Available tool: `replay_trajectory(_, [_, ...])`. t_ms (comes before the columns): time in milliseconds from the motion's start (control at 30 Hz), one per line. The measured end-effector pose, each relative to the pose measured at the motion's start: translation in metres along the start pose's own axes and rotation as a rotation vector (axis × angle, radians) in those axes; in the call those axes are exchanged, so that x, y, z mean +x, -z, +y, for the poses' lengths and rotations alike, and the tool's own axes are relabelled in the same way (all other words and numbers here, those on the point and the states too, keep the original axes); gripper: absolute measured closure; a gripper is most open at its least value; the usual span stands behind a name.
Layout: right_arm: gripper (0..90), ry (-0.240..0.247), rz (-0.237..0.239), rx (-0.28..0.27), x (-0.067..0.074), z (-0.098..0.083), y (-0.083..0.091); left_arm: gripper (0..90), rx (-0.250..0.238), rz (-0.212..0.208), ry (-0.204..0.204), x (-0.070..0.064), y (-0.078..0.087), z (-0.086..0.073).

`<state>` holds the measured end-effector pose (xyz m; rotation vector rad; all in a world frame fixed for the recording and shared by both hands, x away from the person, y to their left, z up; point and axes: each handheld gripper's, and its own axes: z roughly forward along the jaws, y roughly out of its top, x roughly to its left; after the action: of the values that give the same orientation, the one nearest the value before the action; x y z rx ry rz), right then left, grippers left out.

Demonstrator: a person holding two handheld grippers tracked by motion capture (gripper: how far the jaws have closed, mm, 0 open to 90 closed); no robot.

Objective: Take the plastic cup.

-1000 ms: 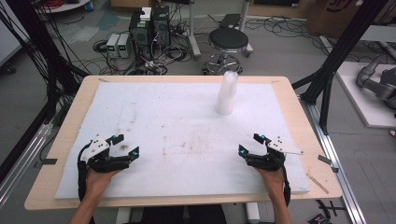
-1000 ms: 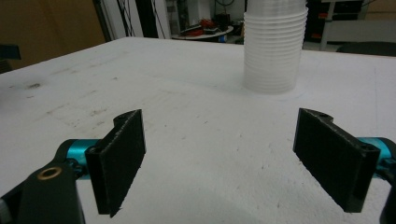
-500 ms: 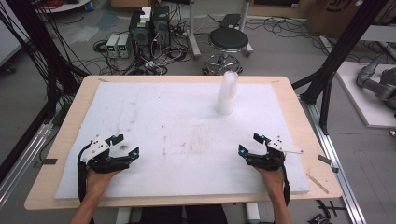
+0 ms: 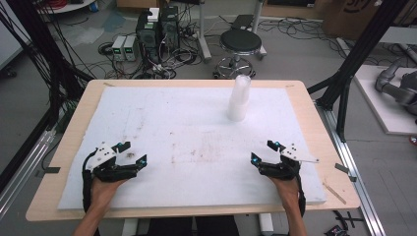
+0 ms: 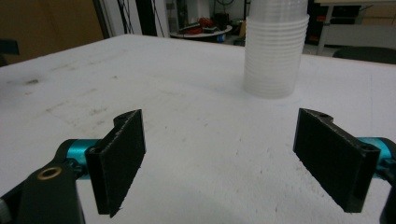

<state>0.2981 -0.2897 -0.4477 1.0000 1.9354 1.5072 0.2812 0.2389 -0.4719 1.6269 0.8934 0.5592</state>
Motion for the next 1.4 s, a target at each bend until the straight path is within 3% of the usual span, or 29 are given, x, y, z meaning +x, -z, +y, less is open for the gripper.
replay_trajectory(233, [16.9,0.015,-0.01,-0.022,0.002,0.023,0.007,16.1,-0.003,-0.003,0.019,0.002,0.0,0.0])
replay_trajectory(500, [16.9,0.038,-0.013,0.01,-0.005,0.05,0.009,16.1,-0.001,-0.009,0.027,0.002,0.0,0.0])
replay_trajectory(600, [16.9,0.052,-0.019,0.038,-0.012,0.07,0.009,16.1,-0.001,-0.01,0.026,0.002,0.0,0.0])
replay_trajectory(833, [16.9,0.054,-0.029,0.042,-0.025,0.102,0.008,16.1,0.003,-0.01,0.028,0.003,-0.001,0.0])
replay_trajectory(1000, [16.9,0.079,-0.034,0.063,-0.036,0.135,0.001,16.1,0.009,-0.021,0.047,0.005,-0.002,0.0])
replay_trajectory(1400, [16.8,0.136,-0.011,0.15,-0.049,0.178,-0.031,16.1,0.018,-0.028,0.058,0.006,-0.002,0.001])
